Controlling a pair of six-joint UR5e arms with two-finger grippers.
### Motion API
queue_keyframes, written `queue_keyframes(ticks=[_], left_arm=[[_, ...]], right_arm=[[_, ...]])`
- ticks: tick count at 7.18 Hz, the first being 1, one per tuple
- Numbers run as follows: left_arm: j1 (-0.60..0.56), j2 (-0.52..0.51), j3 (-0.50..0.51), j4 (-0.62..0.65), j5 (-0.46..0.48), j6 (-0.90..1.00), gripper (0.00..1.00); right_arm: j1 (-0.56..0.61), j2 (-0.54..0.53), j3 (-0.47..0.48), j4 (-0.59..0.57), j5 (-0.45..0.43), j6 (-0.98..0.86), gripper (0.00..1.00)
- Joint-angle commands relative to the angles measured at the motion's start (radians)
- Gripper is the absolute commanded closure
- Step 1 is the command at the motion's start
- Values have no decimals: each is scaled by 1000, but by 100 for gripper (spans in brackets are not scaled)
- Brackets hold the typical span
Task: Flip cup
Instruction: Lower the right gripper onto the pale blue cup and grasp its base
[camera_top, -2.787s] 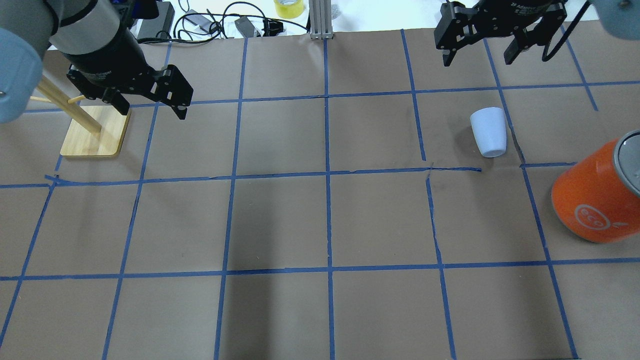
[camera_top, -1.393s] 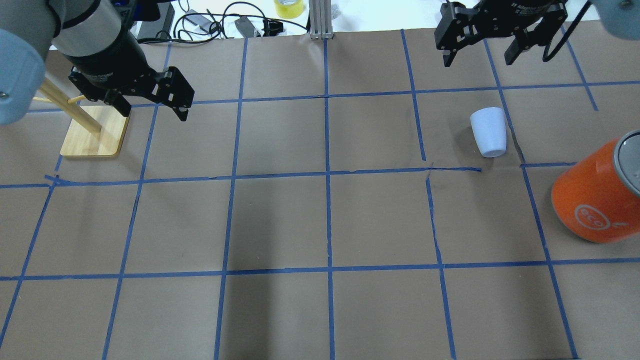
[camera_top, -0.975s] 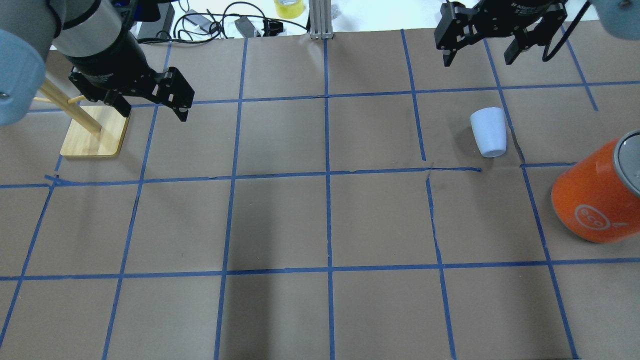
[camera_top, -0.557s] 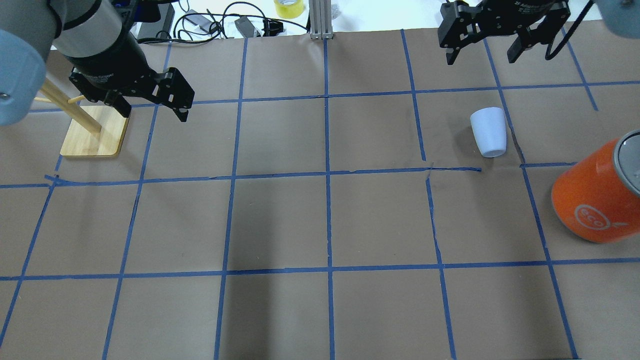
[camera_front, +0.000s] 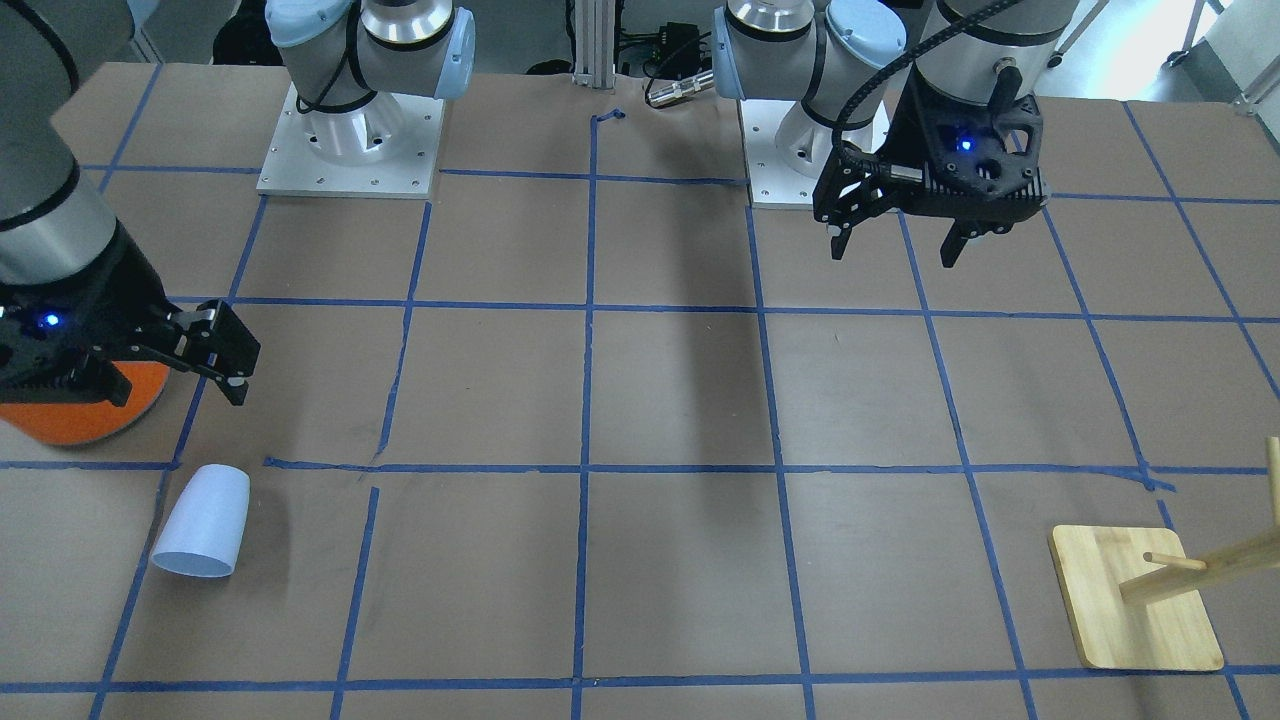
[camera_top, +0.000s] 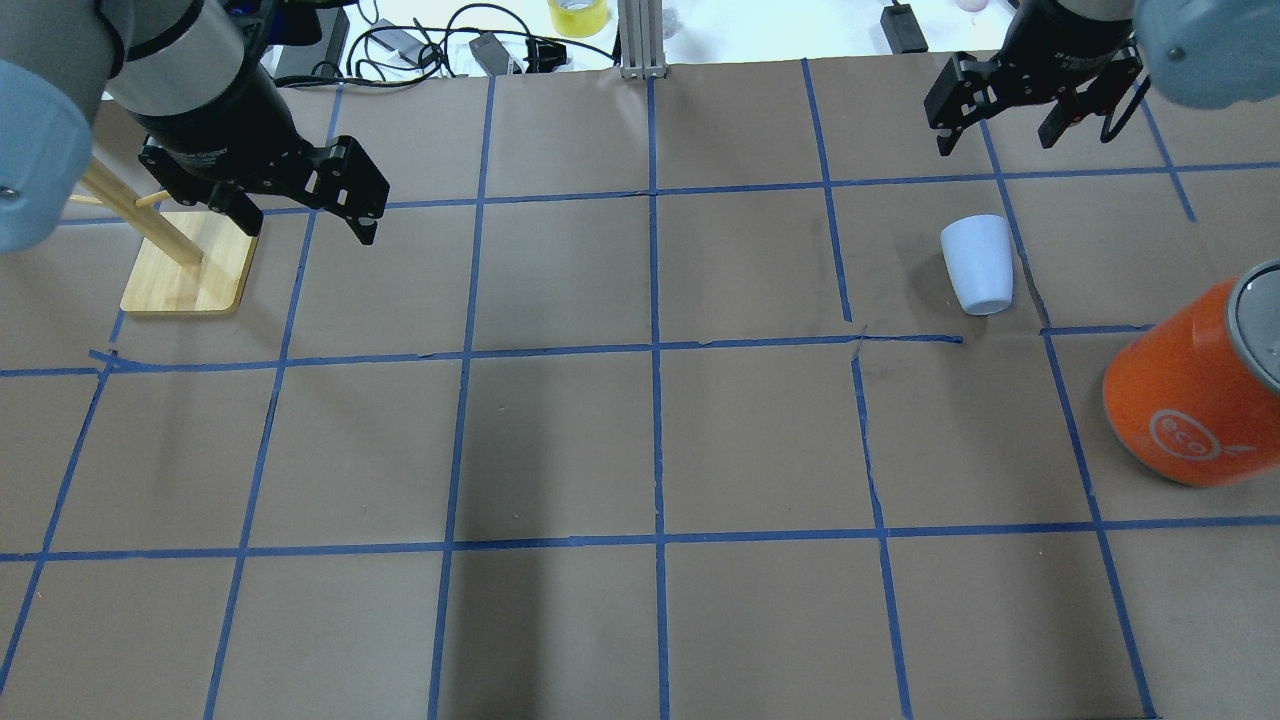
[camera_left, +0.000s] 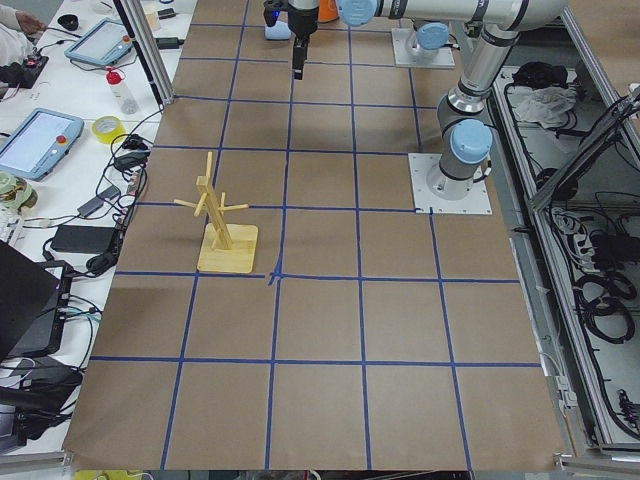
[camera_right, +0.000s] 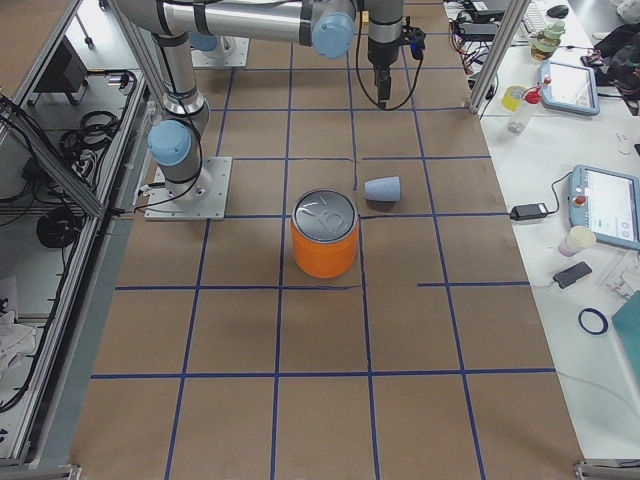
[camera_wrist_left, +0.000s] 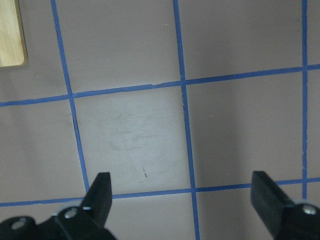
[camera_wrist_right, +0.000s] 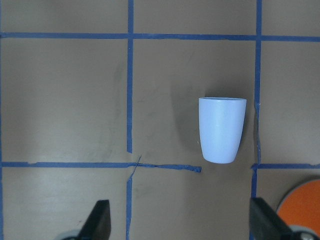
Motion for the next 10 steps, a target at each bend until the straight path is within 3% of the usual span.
queue_keyframes(ticks=[1, 4, 7, 10], left_arm=[[0, 0, 0, 0, 0, 0, 0], [0, 2, 2, 0, 1, 0, 0], [0, 0, -3, 0, 0, 0, 0], [0, 0, -5, 0, 0, 0, 0]], right_arm=[[-46, 109, 94, -234, 7, -70, 4], [-101, 213, 108, -277, 14, -84, 8], [-107, 255, 218, -400, 10, -83, 8], [-127, 289, 233, -413, 9, -84, 8]])
